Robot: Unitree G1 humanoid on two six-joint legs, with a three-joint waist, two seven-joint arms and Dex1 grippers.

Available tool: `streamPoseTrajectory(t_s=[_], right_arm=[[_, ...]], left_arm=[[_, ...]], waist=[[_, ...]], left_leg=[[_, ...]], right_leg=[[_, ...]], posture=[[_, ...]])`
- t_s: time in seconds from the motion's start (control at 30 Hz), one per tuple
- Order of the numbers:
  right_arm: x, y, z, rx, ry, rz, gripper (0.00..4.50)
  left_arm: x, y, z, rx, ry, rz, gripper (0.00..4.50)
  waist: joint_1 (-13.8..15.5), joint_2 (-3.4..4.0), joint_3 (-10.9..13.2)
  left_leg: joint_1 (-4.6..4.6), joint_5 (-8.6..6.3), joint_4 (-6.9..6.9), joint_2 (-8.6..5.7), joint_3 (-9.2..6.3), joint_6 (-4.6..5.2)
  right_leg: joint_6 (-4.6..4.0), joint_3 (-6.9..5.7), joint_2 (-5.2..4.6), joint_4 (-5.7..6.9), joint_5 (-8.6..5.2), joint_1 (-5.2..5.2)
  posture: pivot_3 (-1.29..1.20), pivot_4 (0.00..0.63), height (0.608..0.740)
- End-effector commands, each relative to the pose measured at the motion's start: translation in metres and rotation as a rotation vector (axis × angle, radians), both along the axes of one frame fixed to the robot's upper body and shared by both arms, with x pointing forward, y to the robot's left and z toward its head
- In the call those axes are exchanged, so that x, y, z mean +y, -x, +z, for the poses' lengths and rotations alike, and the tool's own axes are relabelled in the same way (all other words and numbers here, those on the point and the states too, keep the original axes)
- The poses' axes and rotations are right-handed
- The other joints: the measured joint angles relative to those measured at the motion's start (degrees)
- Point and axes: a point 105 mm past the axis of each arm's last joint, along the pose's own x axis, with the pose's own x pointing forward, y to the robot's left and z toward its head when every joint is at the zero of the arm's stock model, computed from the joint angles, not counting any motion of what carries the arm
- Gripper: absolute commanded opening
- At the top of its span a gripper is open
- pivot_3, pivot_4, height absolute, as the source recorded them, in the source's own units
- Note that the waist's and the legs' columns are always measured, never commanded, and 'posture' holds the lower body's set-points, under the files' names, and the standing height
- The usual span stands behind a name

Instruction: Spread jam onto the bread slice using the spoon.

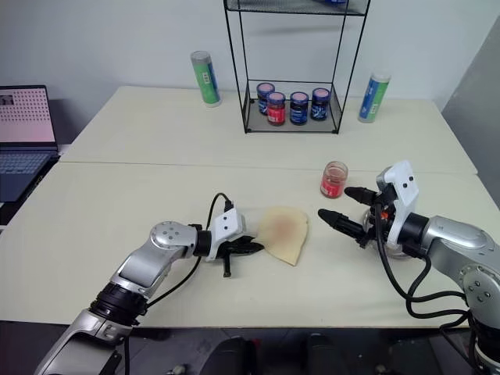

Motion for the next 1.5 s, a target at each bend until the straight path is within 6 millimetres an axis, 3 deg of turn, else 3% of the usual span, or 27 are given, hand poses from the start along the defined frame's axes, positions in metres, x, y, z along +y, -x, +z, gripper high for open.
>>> streamPoseTrajectory(t_s=[0.03,0.17,0.3,0.5,0.63,0.7,0.77,0.9,1.03,1.17,1.27,1.5], right_arm=[[0.000,0.002,0.011,-0.043,-0.002,0.002,4.50],[0.001,0.002,0.009,-0.036,-0.005,0.005,4.50],[-0.001,0.003,0.007,-0.024,-0.001,0.004,4.50],[-0.018,0.003,0.005,-0.012,0.009,-0.058,4.50],[-0.028,0.006,0.001,0.000,0.007,-0.096,4.50],[-0.037,0.007,0.000,0.009,0.004,-0.133,4.50],[-0.054,0.009,-0.001,0.019,-0.010,-0.196,4.50],[-0.109,0.017,-0.006,0.060,-0.059,-0.396,4.50],[-0.148,0.028,-0.008,0.104,-0.255,-0.543,4.50],[-0.173,0.040,-0.040,0.197,-0.377,-0.690,4.50],[-0.177,0.044,-0.058,0.247,-0.477,-0.747,4.50],[-0.190,0.014,-0.081,0.288,-0.688,-0.856,4.50]], left_arm=[[-0.002,-0.002,0.009,-0.037,0.014,0.012,0.56],[0.003,-0.004,0.012,-0.029,0.018,0.026,1.49],[0.009,0.008,0.014,0.012,0.004,-0.005,2.24],[0.046,0.038,0.021,0.111,-0.103,-0.043,3.36],[0.078,0.032,0.025,0.016,-0.245,-0.006,4.15],[0.079,0.029,0.036,-0.013,-0.220,-0.004,4.46],[0.067,0.027,0.055,-0.045,-0.129,-0.021,4.46],[0.023,0.032,0.100,-0.125,0.090,-0.122,4.46],[-0.015,0.036,0.128,-0.186,0.198,-0.224,4.46],[-0.044,0.031,0.131,-0.209,0.236,-0.274,4.46],[-0.059,0.030,0.125,-0.216,0.239,-0.299,4.46],[-0.076,0.024,0.115,-0.201,0.272,-0.283,4.46]], waist=[[0.00,0.00,0.00],[0.00,0.00,0.00],[-0.05,0.00,0.00],[-0.16,0.00,0.01],[-0.01,0.03,0.01],[0.06,0.02,0.01],[0.18,0.03,0.02],[1.45,0.00,0.02],[1.33,0.01,0.01],[0.67,0.11,-0.04],[0.40,0.20,-0.07],[-0.78,0.57,-0.15]], left_leg=[[0.00,0.00,0.00,0.00,0.00,0.00],[0.01,0.00,0.00,0.01,0.00,0.00],[0.01,0.00,0.00,0.01,0.00,0.00],[0.00,0.00,-0.01,0.06,0.00,0.00],[0.01,0.00,0.00,0.04,0.00,0.00],[0.01,0.00,0.00,0.03,0.01,0.00],[-0.02,0.00,0.00,0.02,0.01,0.00],[-0.20,0.00,0.08,-0.04,-0.07,0.00],[-0.17,0.00,0.09,-0.09,0.01,0.00],[-0.05,0.00,0.05,0.00,0.02,0.00],[0.05,0.00,0.00,0.04,-0.04,0.00],[0.24,0.00,0.01,0.02,0.14,0.00]], right_leg=[[0.00,0.00,0.00,0.00,0.00,0.00],[0.00,0.00,0.00,0.01,0.00,0.00],[0.00,0.00,0.00,0.01,0.00,0.00],[0.00,0.01,0.00,0.05,-0.01,-0.05],[0.07,0.00,0.00,0.05,-0.05,-0.05],[0.09,0.01,-0.01,0.05,-0.06,-0.05],[0.09,0.00,-0.02,0.01,-0.06,-0.04],[0.13,-0.09,-0.06,-0.13,-0.03,-0.04],[0.18,0.00,-0.01,-0.21,0.04,0.04],[0.26,0.09,0.35,-0.18,-0.01,0.08],[0.27,0.07,0.42,-0.17,-0.03,0.14],[0.34,0.30,0.46,0.03,-0.08,0.14]], posture=[[0.00,0.150,0.740],[0.00,0.150,0.740],[0.00,0.150,0.740],[0.00,0.150,0.740],[0.00,0.150,0.740],[0.00,0.150,0.740],[0.00,0.150,0.740],[0.00,0.150,0.740],[0.00,0.150,0.740],[0.00,0.150,0.740],[0.00,0.150,0.740],[0.00,0.150,0.740]])
